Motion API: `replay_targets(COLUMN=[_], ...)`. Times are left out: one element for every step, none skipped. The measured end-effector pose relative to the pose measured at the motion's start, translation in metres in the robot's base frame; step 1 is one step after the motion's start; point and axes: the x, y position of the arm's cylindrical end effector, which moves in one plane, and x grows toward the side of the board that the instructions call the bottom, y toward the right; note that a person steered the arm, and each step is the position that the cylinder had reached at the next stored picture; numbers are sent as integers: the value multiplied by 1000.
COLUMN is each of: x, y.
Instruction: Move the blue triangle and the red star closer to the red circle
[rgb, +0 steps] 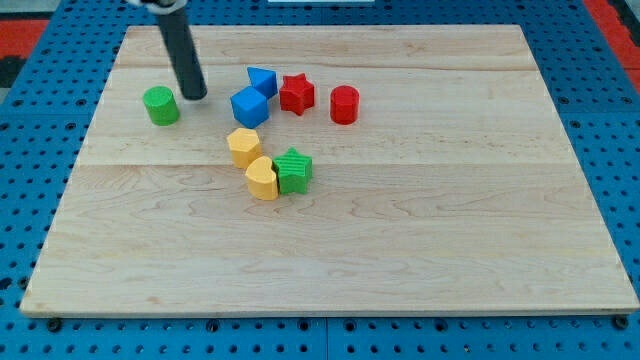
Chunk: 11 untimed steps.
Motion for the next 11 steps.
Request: replay_targets(x=[-20,-20,-13,-4,12,22,22,19,15,3,7], y=[29,53,81,100,112,112,120,120,100,53,-23])
